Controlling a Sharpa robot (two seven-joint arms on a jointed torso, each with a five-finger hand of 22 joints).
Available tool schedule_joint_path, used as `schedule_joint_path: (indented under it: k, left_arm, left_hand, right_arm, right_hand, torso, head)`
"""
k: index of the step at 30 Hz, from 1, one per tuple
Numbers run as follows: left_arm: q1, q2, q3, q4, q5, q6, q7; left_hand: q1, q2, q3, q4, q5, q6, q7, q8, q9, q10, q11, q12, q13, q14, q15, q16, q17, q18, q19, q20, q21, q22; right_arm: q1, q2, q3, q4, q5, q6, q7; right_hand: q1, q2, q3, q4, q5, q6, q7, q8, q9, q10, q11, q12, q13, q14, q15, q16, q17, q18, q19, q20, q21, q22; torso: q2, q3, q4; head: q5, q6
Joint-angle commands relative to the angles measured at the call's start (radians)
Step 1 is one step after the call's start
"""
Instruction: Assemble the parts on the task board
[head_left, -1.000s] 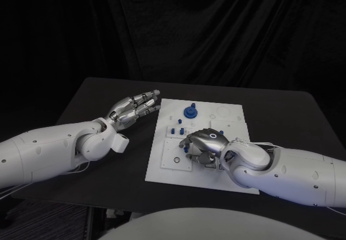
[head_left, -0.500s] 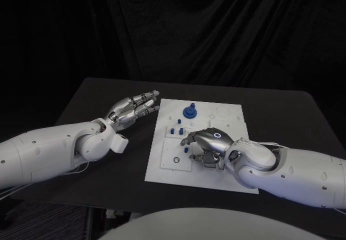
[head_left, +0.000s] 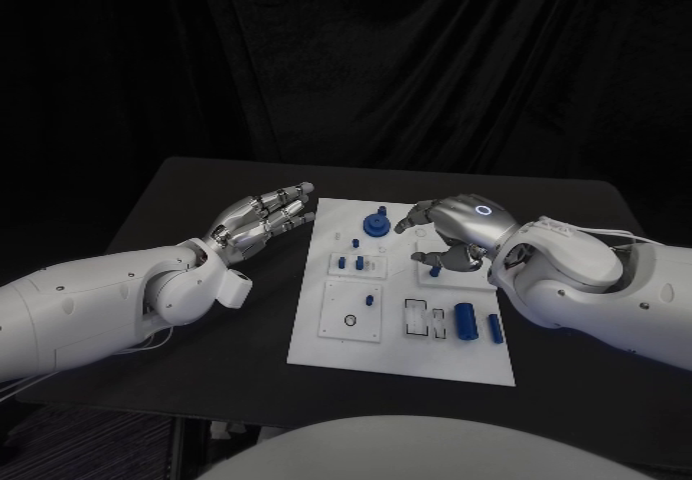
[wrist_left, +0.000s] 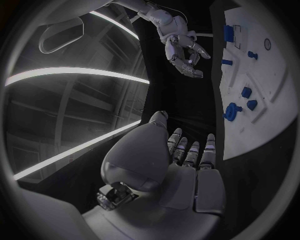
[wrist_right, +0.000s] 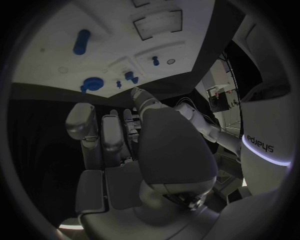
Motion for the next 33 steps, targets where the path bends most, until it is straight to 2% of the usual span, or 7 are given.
schedule_joint_path:
  k: [1, 2, 4, 7, 13, 19, 33]
  left_arm:
    - [-0.002, 0.007, 0.001, -0.002, 0.005, 0.001, 0.008]
    - [-0.002, 0.010, 0.001, -0.004, 0.005, 0.002, 0.008]
    - [-0.002, 0.014, 0.001, -0.007, 0.005, 0.005, 0.008]
    - [-0.003, 0.019, 0.001, -0.011, 0.005, 0.008, 0.008]
    - [-0.004, 0.024, 0.001, -0.015, 0.005, 0.012, 0.008]
    - [-0.005, 0.026, 0.001, -0.020, 0.005, 0.015, 0.008]
    - [-0.007, 0.025, 0.001, -0.023, 0.005, 0.016, 0.004]
  left_hand:
    - [0.009, -0.001, 0.007, -0.002, -0.002, 0.008, 0.000, 0.006, 0.001, 0.001, 0.007, 0.005, 0.001, 0.000, 0.005, 0.006, 0.001, 0.017, 0.001, 0.009, 0.004, 0.000]
    - [0.009, -0.001, 0.007, -0.002, -0.002, 0.008, 0.000, 0.006, 0.001, 0.001, 0.007, 0.005, 0.001, 0.000, 0.005, 0.006, 0.001, 0.017, 0.001, 0.009, 0.004, 0.000]
    - [0.009, -0.001, 0.007, -0.002, -0.002, 0.008, 0.000, 0.006, 0.001, 0.001, 0.007, 0.005, 0.001, 0.000, 0.005, 0.006, 0.001, 0.017, 0.001, 0.009, 0.004, 0.000]
    - [0.008, -0.002, 0.007, -0.001, -0.003, 0.007, 0.000, 0.006, 0.001, 0.001, 0.007, 0.004, 0.001, 0.000, 0.005, 0.006, 0.001, 0.017, 0.000, 0.009, 0.004, -0.001]
    - [0.008, -0.001, 0.008, -0.001, -0.003, 0.007, 0.001, 0.006, 0.001, 0.001, 0.008, 0.004, 0.001, 0.000, 0.005, 0.006, 0.001, 0.018, 0.000, 0.009, 0.004, -0.002]
    - [0.008, -0.001, 0.008, -0.001, -0.004, 0.007, 0.001, 0.006, 0.001, 0.001, 0.008, 0.005, 0.001, 0.000, 0.005, 0.006, 0.001, 0.018, 0.000, 0.010, 0.004, -0.003]
    - [0.008, 0.000, 0.010, -0.001, -0.002, 0.008, 0.003, 0.006, 0.001, 0.001, 0.010, 0.005, 0.001, 0.000, 0.005, 0.006, 0.001, 0.018, 0.000, 0.010, 0.004, -0.002]
  right_arm:
    - [0.013, -0.019, -0.005, -0.011, 0.036, 0.042, -0.056]
    - [0.016, -0.023, -0.005, -0.020, 0.044, 0.037, -0.054]
    - [0.018, -0.028, -0.007, -0.039, 0.056, 0.030, -0.050]
    - [0.012, -0.034, -0.007, -0.058, 0.068, 0.027, -0.048]
    - [-0.013, -0.034, -0.008, -0.091, 0.084, 0.020, -0.041]
    - [-0.042, -0.021, -0.008, -0.118, 0.114, 0.027, -0.028]
    - [-0.071, -0.020, -0.009, -0.114, 0.125, 0.031, -0.004]
  right_hand:
    - [0.000, 0.003, -0.014, 0.024, -0.015, -0.032, 0.001, -0.018, -0.026, -0.020, 0.003, -0.024, -0.037, 0.005, 0.002, 0.001, -0.006, -0.009, 0.006, -0.001, -0.006, 0.128]
    - [0.006, 0.000, -0.018, 0.030, -0.016, -0.052, -0.003, -0.020, -0.036, -0.023, 0.004, -0.028, -0.047, 0.003, 0.002, -0.001, -0.009, -0.008, 0.004, 0.000, -0.010, 0.128]
    - [0.020, -0.004, -0.027, 0.050, -0.020, -0.175, -0.024, -0.028, -0.093, -0.026, 0.005, -0.032, -0.068, 0.000, 0.004, -0.001, -0.012, -0.007, 0.001, 0.001, -0.017, 0.126]
    - [0.026, -0.010, -0.037, 0.071, -0.038, -0.170, -0.014, -0.024, -0.103, -0.026, 0.008, -0.031, -0.082, 0.000, 0.006, 0.000, -0.012, -0.008, 0.001, 0.003, -0.018, 0.127]
    - [0.021, -0.016, -0.052, 0.087, -0.079, -0.154, -0.010, -0.020, -0.114, -0.018, 0.010, -0.024, -0.100, 0.002, 0.009, 0.006, -0.009, -0.008, 0.004, 0.006, -0.014, 0.128]
    - [0.001, 0.003, -0.053, 0.084, -0.094, -0.056, 0.010, -0.001, -0.108, 0.051, 0.006, 0.006, -0.117, 0.021, 0.014, 0.028, 0.014, -0.015, 0.026, 0.010, 0.024, 0.137]
    - [-0.066, -0.005, -0.070, 0.087, -0.178, -0.011, 0.024, 0.005, -0.131, 0.142, -0.004, 0.007, -0.158, 0.043, 0.020, 0.051, 0.038, -0.023, 0.053, 0.016, 0.075, 0.149]
  torso:
    - [0.000, -0.0010, -0.0009]
    - [0.000, -0.0015, 0.0005]
    - [0.000, -0.0018, 0.0022]
    - [0.000, -0.0031, 0.0046]
    - [0.002, -0.0033, 0.0005]
    - [0.004, -0.0003, 0.0003]
    - [0.002, 0.0001, -0.0012]
  head:
    - [-0.008, 0.000]
    - [-0.010, 0.000]
    - [-0.012, 0.000]
    - [-0.014, 0.000]
    - [-0.007, 0.000]
    - [-0.011, 0.000]
    - [-0.010, 0.000]
